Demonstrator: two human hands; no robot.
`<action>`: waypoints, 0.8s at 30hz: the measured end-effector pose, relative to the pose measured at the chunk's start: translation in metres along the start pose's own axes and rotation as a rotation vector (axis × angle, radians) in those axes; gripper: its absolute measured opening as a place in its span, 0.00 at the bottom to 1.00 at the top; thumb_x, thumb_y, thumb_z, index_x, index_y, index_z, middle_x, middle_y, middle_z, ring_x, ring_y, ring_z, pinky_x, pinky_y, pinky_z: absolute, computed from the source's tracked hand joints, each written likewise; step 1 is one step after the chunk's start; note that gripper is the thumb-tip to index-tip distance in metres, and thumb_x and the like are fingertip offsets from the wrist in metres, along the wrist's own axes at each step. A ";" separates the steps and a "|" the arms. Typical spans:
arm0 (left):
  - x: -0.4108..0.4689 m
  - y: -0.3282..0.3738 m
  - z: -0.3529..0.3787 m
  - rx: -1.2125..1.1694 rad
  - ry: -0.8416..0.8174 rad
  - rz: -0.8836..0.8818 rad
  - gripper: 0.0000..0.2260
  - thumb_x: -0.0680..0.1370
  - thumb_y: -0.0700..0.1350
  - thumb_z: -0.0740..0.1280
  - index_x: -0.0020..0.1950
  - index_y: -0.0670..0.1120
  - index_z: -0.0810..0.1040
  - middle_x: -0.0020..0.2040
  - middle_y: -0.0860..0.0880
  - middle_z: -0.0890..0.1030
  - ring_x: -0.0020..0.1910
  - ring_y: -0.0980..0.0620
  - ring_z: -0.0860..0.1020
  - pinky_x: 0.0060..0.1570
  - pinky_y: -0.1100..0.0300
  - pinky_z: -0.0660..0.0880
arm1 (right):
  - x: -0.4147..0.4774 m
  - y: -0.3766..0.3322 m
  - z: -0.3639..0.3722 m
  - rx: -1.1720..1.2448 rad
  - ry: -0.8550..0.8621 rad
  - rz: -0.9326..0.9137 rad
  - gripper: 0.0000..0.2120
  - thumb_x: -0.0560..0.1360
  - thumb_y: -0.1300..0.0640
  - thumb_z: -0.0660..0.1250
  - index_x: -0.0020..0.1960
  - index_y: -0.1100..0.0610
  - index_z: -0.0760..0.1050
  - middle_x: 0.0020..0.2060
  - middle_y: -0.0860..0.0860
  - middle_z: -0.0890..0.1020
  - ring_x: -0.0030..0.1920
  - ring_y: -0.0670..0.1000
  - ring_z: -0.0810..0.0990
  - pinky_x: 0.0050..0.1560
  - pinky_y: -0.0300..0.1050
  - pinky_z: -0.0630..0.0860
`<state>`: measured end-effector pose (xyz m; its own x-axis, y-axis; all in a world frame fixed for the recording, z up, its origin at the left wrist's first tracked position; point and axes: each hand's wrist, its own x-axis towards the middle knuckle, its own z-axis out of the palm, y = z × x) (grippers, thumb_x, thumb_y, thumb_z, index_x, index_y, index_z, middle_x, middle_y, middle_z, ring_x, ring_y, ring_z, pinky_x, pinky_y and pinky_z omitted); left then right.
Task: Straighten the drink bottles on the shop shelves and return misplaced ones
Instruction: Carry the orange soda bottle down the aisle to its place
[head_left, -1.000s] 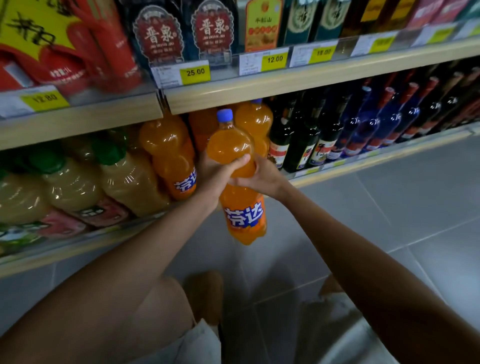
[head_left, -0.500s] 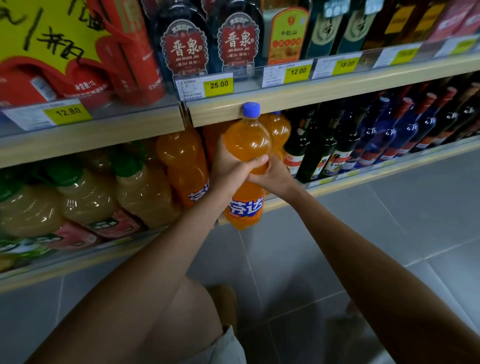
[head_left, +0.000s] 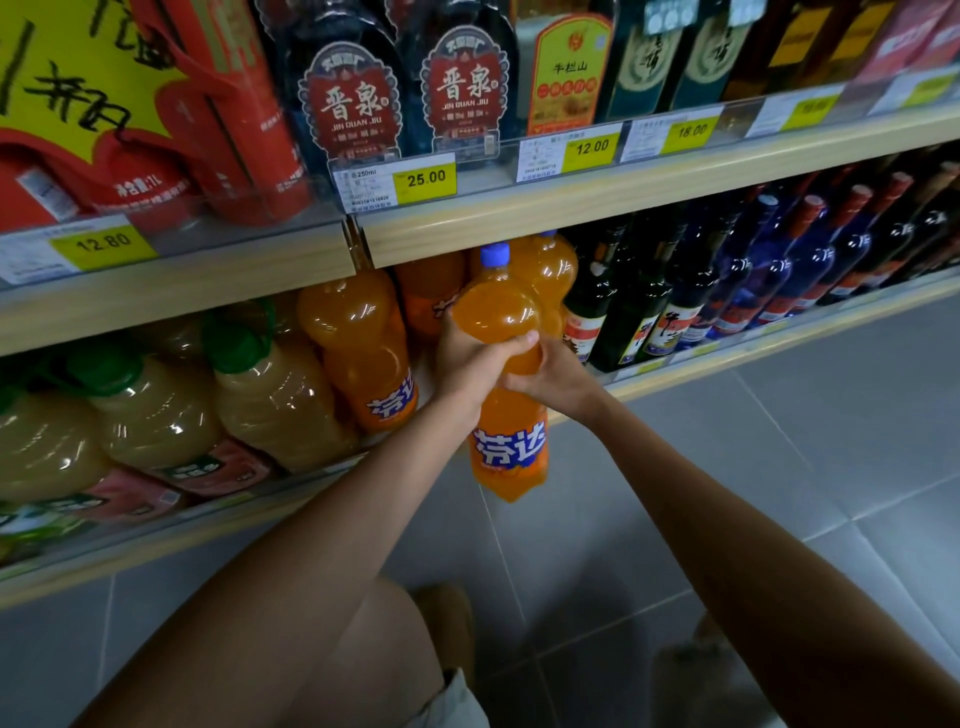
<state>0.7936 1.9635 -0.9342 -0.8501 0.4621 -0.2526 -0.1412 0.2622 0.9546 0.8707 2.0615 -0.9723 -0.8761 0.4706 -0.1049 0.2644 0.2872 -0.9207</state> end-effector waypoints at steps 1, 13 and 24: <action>0.002 -0.001 0.000 -0.026 0.012 -0.028 0.28 0.63 0.48 0.80 0.60 0.51 0.72 0.54 0.52 0.79 0.53 0.50 0.78 0.50 0.55 0.76 | 0.002 0.000 0.001 -0.006 -0.015 0.011 0.33 0.68 0.51 0.75 0.69 0.55 0.66 0.61 0.49 0.77 0.59 0.47 0.77 0.57 0.44 0.77; 0.033 0.005 0.000 -0.087 0.133 0.040 0.39 0.62 0.52 0.79 0.69 0.49 0.67 0.61 0.50 0.78 0.59 0.50 0.77 0.58 0.52 0.75 | 0.025 -0.018 0.016 0.119 0.054 -0.014 0.29 0.74 0.54 0.70 0.71 0.55 0.62 0.61 0.51 0.75 0.59 0.48 0.76 0.47 0.32 0.76; 0.048 0.013 -0.003 -0.058 0.189 0.181 0.40 0.63 0.51 0.79 0.70 0.47 0.65 0.64 0.48 0.76 0.63 0.50 0.75 0.62 0.52 0.72 | 0.039 -0.021 0.021 -0.075 0.148 0.001 0.37 0.69 0.52 0.75 0.72 0.55 0.61 0.66 0.53 0.73 0.65 0.51 0.72 0.58 0.39 0.71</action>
<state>0.7495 1.9862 -0.9338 -0.9430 0.3292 -0.0484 -0.0025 0.1384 0.9904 0.8222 2.0567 -0.9645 -0.8085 0.5868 -0.0445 0.2996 0.3453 -0.8894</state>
